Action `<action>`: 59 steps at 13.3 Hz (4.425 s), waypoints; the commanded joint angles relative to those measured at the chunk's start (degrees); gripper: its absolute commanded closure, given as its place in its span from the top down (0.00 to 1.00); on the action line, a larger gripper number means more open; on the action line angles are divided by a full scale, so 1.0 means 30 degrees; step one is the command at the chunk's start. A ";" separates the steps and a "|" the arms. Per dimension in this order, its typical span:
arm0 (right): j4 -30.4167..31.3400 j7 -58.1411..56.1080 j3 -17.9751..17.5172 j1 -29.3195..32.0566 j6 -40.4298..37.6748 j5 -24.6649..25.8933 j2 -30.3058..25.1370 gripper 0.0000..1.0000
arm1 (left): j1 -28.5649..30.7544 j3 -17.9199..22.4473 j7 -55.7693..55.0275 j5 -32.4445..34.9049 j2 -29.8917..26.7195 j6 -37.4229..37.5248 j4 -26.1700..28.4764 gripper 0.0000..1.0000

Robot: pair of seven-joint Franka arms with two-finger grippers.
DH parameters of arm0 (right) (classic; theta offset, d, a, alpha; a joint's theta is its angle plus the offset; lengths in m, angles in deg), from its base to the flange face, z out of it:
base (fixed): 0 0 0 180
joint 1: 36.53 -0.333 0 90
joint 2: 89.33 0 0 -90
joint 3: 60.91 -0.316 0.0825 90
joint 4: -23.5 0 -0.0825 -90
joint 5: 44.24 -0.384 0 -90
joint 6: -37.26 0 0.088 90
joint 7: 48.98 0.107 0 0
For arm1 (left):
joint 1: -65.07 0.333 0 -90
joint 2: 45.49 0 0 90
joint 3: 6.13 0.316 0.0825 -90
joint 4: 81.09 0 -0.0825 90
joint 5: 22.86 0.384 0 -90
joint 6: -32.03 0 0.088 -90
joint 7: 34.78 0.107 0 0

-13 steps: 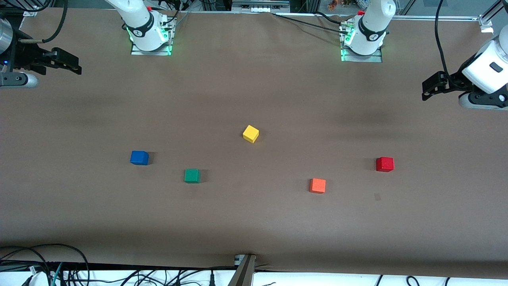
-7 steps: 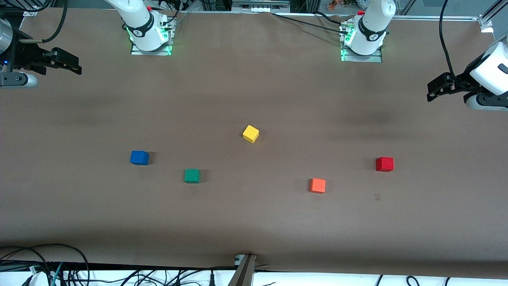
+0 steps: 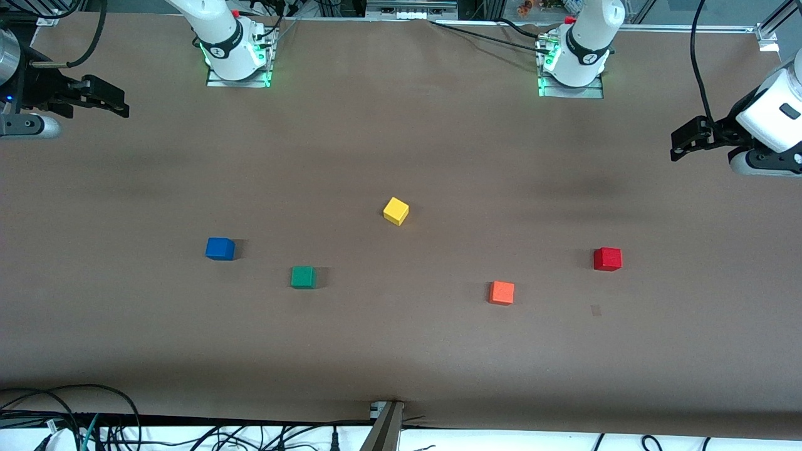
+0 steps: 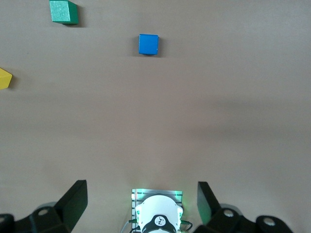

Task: Pass red block to right arm, stack on blue

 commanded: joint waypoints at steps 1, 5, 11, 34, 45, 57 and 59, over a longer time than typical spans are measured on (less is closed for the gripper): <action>-0.0385 -0.0097 -0.0002 0.0087 -0.0116 -0.0366 0.0114 1.00 | 0.0036 -0.0013 0.0198 0.0239 0.0107 0.0076 -0.0104 1.00; -0.0385 -0.0097 -0.0002 0.0117 -0.0058 -0.0366 0.0143 1.00 | 0.0065 0.0045 0.0169 0.0268 0.0136 0.0194 -0.0017 1.00; -0.0385 -0.0097 -0.0002 0.0088 -0.0028 -0.0366 0.0143 1.00 | 0.0358 0.0075 0.1574 0.0297 0.1625 -0.0333 -0.0542 1.00; -0.0414 -0.0097 -0.0001 0.0117 0.0030 -0.0336 0.0143 1.00 | 0.8496 0.0309 2.9502 -0.0388 0.8800 -0.6073 -0.5143 1.00; -0.0414 -0.0097 -0.0089 0.0088 0.0878 -0.0423 0.0465 1.00 | 1.1140 0.0164 4.3053 -1.1795 1.6596 -0.3061 -0.6608 1.00; -0.0414 -0.0068 -0.0119 0.0029 0.0909 -0.0922 0.0466 1.00 | 1.0144 -0.0394 4.5637 -1.7336 2.0731 -0.0130 -0.6521 1.00; -0.0414 -0.0010 -0.0119 0.0029 0.0909 -0.0922 0.0465 1.00 | 0.9764 -0.0394 4.5840 -1.7717 2.0936 0.0047 -0.6520 1.00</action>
